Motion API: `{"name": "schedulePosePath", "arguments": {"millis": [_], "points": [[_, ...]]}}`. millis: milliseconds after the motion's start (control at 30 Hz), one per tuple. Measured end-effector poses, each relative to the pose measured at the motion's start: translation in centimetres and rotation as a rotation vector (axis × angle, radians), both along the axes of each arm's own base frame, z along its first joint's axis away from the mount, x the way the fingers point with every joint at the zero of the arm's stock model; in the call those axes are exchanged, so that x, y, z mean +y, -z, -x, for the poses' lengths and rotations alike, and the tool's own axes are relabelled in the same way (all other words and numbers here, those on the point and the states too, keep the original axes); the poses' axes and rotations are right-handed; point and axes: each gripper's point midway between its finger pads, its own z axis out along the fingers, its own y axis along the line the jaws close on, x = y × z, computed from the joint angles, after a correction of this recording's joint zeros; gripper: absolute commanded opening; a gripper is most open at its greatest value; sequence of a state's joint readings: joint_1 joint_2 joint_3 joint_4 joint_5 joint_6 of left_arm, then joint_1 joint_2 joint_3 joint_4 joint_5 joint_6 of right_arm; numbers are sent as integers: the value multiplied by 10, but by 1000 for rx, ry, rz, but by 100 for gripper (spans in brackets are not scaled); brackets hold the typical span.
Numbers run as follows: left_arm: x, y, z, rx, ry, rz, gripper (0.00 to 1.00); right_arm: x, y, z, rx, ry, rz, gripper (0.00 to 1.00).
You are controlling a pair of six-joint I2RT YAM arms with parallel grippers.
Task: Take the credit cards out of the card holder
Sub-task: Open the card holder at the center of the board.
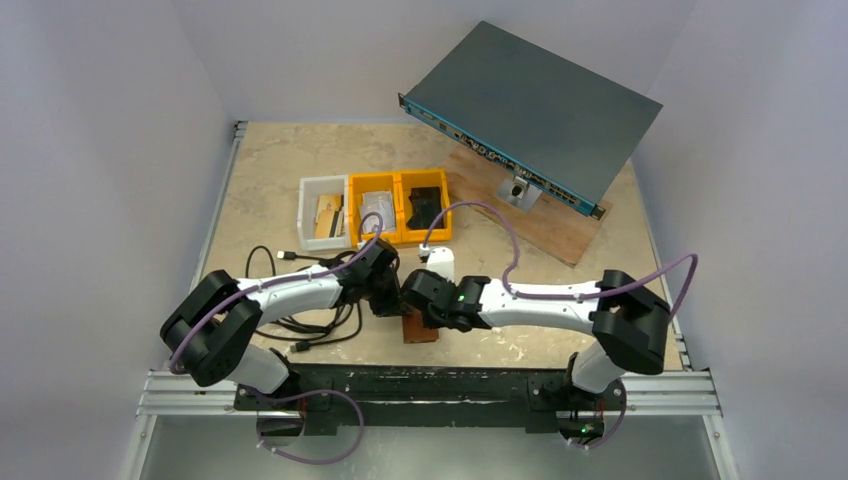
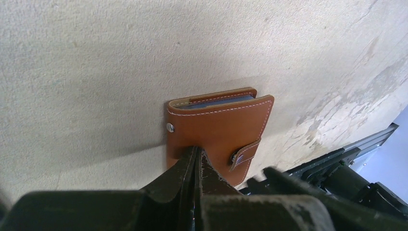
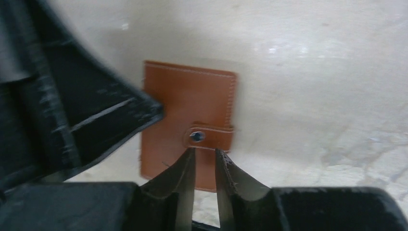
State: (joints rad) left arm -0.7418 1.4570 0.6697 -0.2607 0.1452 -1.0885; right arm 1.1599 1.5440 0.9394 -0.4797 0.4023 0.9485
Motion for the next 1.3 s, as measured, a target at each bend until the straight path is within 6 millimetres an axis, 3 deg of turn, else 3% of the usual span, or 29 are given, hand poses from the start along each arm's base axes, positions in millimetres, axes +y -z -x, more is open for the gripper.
{"name": "schedulePosePath", "arguments": {"millis": [100,200,567,1000,1300], "points": [[0,0,0,2,0,-2,0,24,-3,9,-23,-56,23,34],[0,0,0,3,0,-2,0,41,-1,13,-41,-79,45,36],[6,3,-4,7,-24,-21,0,25,11,8,-99,-31,234,32],[5,4,-5,19,-25,-27,0,20,15,0,-204,9,260,30],[5,3,-5,29,-23,-29,0,23,20,-3,-254,18,265,0]]}}
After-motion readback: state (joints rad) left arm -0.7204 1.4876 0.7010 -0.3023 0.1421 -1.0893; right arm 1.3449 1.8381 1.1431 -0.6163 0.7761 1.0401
